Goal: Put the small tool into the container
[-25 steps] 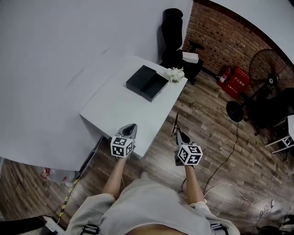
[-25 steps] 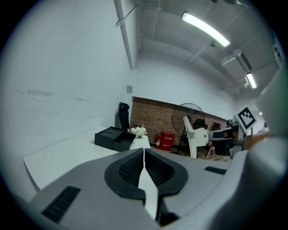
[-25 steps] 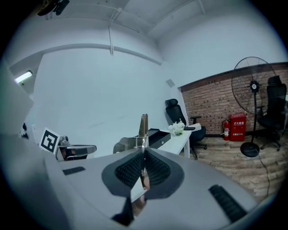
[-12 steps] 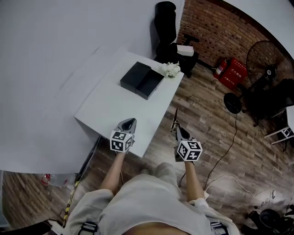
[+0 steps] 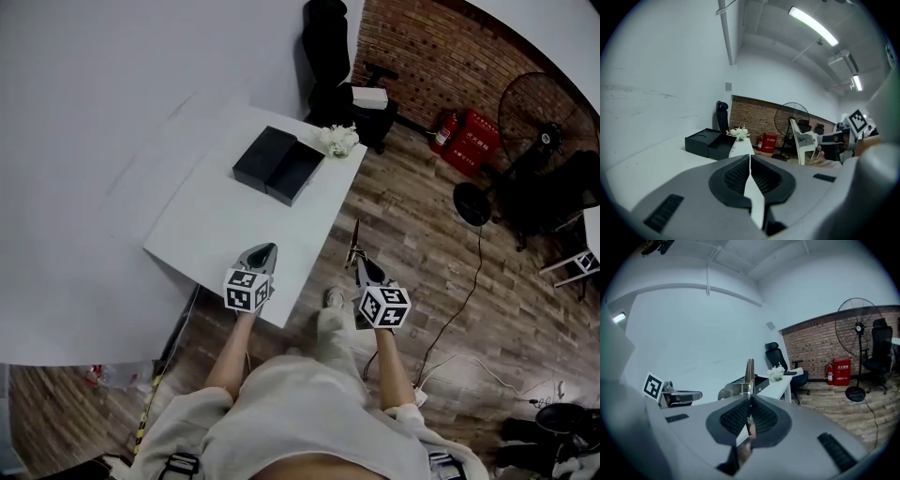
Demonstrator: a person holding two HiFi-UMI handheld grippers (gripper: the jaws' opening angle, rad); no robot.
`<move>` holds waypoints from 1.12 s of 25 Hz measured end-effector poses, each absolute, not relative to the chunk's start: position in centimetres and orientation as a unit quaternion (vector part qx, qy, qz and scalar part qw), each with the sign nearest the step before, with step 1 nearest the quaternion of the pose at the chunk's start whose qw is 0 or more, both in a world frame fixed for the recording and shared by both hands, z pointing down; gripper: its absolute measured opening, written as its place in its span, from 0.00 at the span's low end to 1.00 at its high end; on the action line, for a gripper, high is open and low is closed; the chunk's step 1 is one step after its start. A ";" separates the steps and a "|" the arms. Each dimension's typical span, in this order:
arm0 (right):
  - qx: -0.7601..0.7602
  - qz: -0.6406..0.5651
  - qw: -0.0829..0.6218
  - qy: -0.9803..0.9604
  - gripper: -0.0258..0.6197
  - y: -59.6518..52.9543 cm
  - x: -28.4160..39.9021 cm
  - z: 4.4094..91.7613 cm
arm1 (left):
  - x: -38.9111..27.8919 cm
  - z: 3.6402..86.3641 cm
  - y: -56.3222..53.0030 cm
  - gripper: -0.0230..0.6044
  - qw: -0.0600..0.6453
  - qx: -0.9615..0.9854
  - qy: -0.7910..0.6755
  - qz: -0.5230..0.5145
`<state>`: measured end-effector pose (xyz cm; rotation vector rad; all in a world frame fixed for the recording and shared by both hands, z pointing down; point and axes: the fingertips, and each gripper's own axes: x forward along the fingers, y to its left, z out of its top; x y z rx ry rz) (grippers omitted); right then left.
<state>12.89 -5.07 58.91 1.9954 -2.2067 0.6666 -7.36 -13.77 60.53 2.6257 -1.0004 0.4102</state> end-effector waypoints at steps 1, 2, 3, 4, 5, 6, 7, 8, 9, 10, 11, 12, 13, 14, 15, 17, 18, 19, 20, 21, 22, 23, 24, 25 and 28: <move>0.654 0.219 0.046 -0.723 0.04 -5.5 13.3 59.0 | -7.0 60.7 -14.1 0.06 0.151 0.914 -0.349 0.143; 0.653 0.220 0.046 -0.723 0.04 -5.9 13.7 59.2 | -6.6 60.7 -14.5 0.06 0.152 0.914 -0.349 0.144; 0.652 0.221 0.046 -0.724 0.04 -6.4 14.1 59.3 | -6.1 60.8 -14.9 0.06 0.152 0.913 -0.350 0.144; 0.651 0.221 0.046 -0.725 0.04 -6.9 14.5 59.3 | -5.8 60.8 -15.4 0.06 0.151 0.913 -0.351 0.145; 0.650 0.222 0.046 -0.726 0.04 -7.5 14.9 59.4 | -5.4 60.9 -15.9 0.06 0.151 0.912 -0.353 0.146; 0.648 0.222 0.046 -0.727 0.04 -8.1 15.3 59.4 | -5.1 60.9 -16.5 0.06 0.151 0.911 -0.355 0.147; 0.647 0.222 0.046 -0.728 0.04 -8.8 15.8 59.4 | -4.8 60.9 -17.1 0.06 0.151 0.910 -0.358 0.148; 0.645 0.223 0.046 -0.729 0.04 -9.5 16.2 59.5 | -4.5 60.9 -17.7 0.06 0.152 0.908 -0.360 0.149; 0.644 0.224 0.047 -0.730 0.04 -10.2 16.7 59.5 | -4.1 61.0 -18.3 0.06 0.153 0.907 -0.363 0.150; 0.643 0.225 0.047 -0.731 0.04 -11.0 17.1 59.6 | -3.8 61.1 -19.0 0.06 0.154 0.906 -0.365 0.151; 0.641 0.226 0.047 -0.732 0.04 -11.8 17.5 59.7 | -3.5 61.2 -19.7 0.06 0.155 0.904 -0.367 0.153; 0.639 0.227 0.047 -0.733 0.04 -12.7 17.9 59.7 | -3.3 61.3 -20.4 0.06 0.157 0.903 -0.370 0.154; 0.636 0.228 0.048 -0.735 0.04 -13.5 18.4 59.8 | -3.0 61.4 -21.1 0.06 0.158 0.901 -0.374 0.155; 0.634 0.229 0.049 -0.737 0.04 -14.4 18.8 59.8 | -2.7 61.4 -21.8 0.06 0.160 0.899 -0.377 0.155; 0.631 0.230 0.050 -0.739 0.04 -15.3 19.2 59.7 | -2.4 61.3 -22.6 0.06 0.160 0.897 -0.381 0.155; 0.625 0.231 0.051 -0.744 0.04 -17.0 20.0 59.6 | -1.8 61.1 -24.0 0.06 0.162 0.894 -0.388 0.156; 0.622 0.232 0.053 -0.746 0.04 -17.8 20.3 59.6 | -1.6 61.1 -24.7 0.06 0.163 0.892 -0.392 0.158; 0.618 0.233 0.054 -0.749 0.04 -18.7 20.7 59.6 | -1.4 61.2 -25.3 0.06 0.166 0.889 -0.396 0.159; 0.614 0.235 0.056 -0.751 0.04 -19.6 21.1 59.6 | -1.2 61.3 -25.9 0.06 0.169 0.886 -0.401 0.160; 0.610 0.237 0.058 -0.754 0.04 -20.5 21.4 59.7 | -1.0 61.5 -26.5 0.06 0.172 0.883 -0.407 0.161; 0.606 0.239 0.058 -0.757 0.04 -21.3 21.8 59.7 | -0.8 61.7 -27.0 0.06 0.175 0.879 -0.412 0.162; 0.602 0.240 0.059 -0.759 0.04 -22.1 22.2 59.7 | -0.6 61.9 -27.6 0.06 0.177 0.876 -0.417 0.165; 0.598 0.241 0.059 -0.762 0.04 -22.9 22.6 59.6 | -0.4 61.9 -28.2 0.06 0.179 0.872 -0.423 0.167; 0.594 0.241 0.061 -0.765 0.04 -23.7 23.1 59.6 | -0.2 62.0 -28.7 0.06 0.181 0.869 -0.428 0.169; 0.584 0.243 0.064 -0.772 0.04 -26.2 24.8 59.6 | 0.6 62.2 -30.5 0.06 0.186 0.860 -0.443 0.171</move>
